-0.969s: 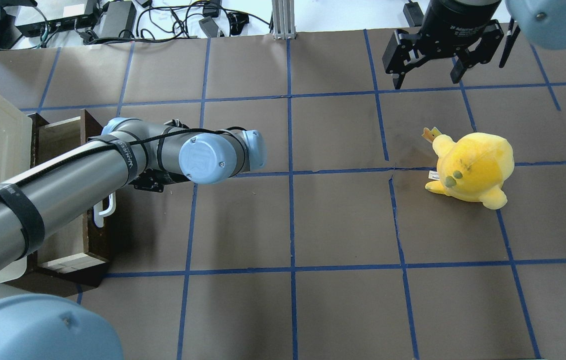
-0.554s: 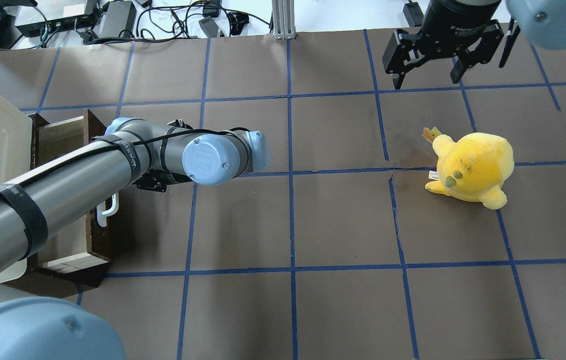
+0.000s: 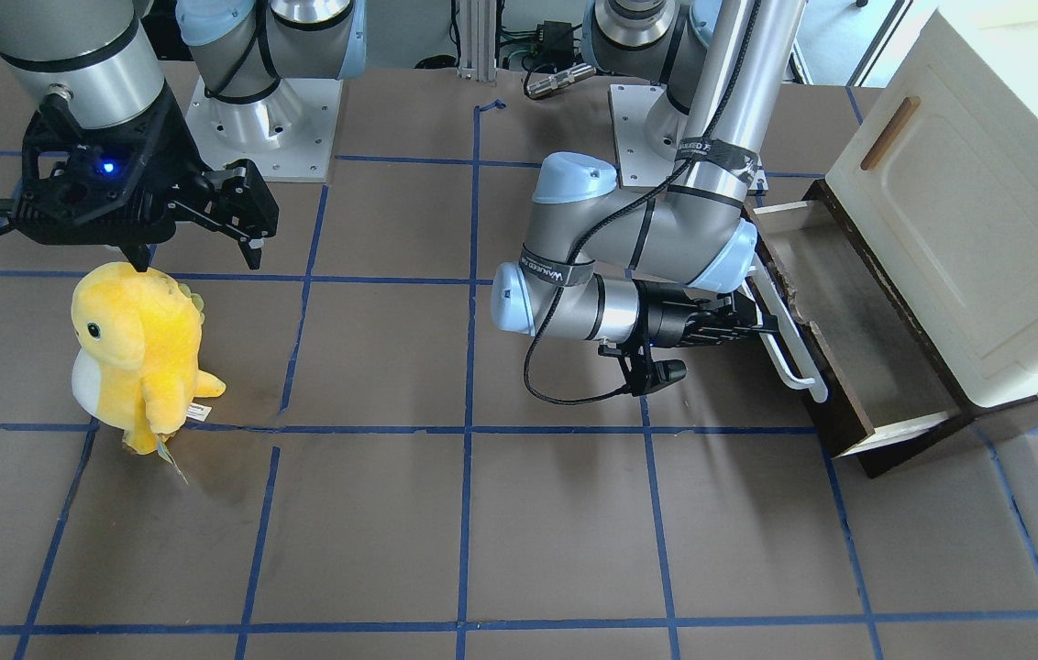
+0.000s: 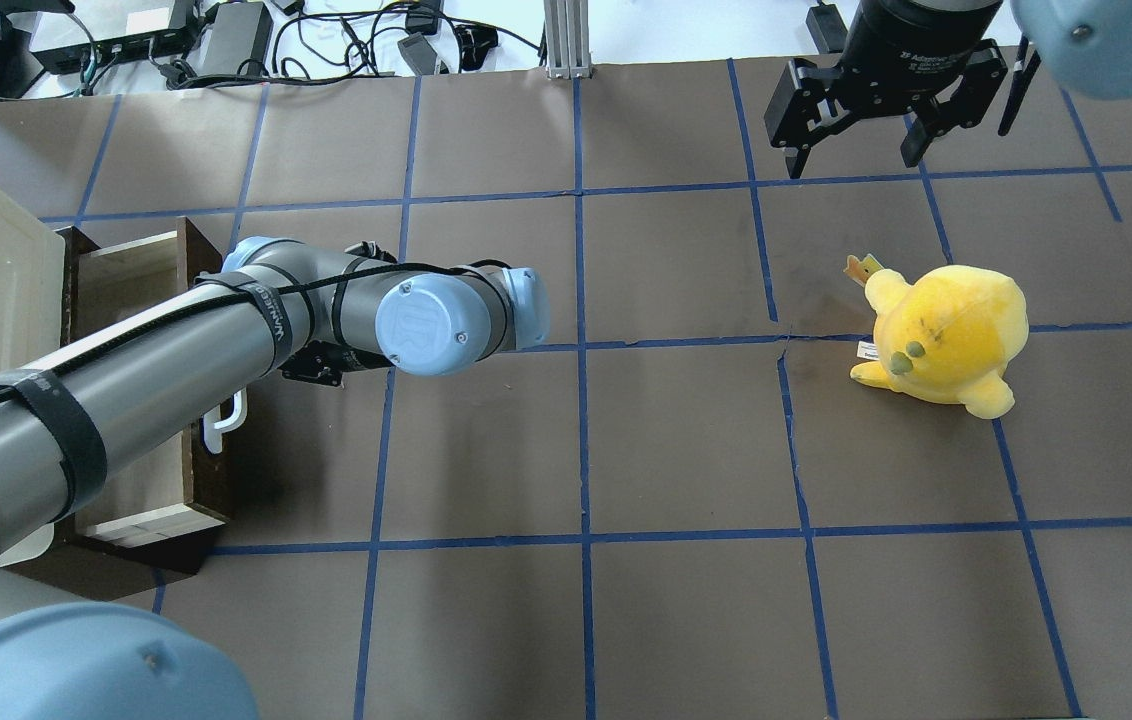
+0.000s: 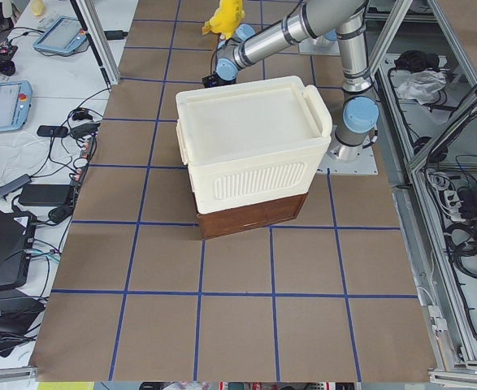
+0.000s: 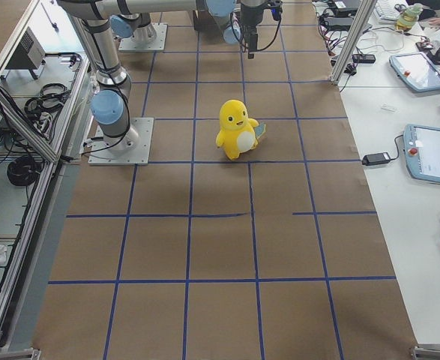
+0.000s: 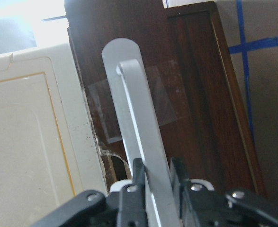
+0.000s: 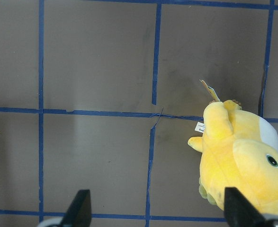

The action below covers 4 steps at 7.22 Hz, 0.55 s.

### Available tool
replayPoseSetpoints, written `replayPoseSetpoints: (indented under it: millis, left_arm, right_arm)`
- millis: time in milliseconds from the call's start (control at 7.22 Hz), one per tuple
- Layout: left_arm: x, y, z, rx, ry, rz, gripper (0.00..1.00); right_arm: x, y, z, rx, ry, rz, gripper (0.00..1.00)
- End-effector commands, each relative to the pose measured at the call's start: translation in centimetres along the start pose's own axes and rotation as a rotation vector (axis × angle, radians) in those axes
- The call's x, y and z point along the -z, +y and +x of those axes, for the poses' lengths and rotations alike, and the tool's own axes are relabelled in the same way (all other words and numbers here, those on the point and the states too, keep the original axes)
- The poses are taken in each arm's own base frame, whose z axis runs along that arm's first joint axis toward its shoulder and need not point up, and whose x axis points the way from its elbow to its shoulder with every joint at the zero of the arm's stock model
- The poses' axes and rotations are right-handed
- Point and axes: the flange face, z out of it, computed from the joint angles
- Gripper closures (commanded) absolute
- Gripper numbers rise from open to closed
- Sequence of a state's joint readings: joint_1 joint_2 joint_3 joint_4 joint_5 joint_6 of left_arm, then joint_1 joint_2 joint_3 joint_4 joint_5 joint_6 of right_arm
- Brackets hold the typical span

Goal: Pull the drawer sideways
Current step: 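Open the left gripper and release the white handle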

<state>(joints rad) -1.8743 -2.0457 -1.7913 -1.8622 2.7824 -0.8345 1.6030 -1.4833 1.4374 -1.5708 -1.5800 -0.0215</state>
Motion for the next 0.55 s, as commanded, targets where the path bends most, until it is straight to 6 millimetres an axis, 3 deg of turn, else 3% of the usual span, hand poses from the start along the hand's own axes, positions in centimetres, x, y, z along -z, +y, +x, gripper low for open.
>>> replayPoseSetpoints:
  millis: [0, 277, 415]
  left_arm:
    - [0.65, 0.23, 0.21, -0.002, -0.004, 0.014, 0.87]
    - [0.88, 0.26, 0.29, -0.005, -0.005, 0.019, 0.88]
    - [0.81, 0.23, 0.28, -0.018, -0.005, 0.017, 0.75]
  right_arm:
    - [0.0, 0.0, 0.0, 0.0, 0.0, 0.0, 0.0]
    - [0.0, 0.0, 0.0, 0.0, 0.0, 0.0, 0.0]
    - [0.0, 0.0, 0.0, 0.0, 0.0, 0.0, 0.0]
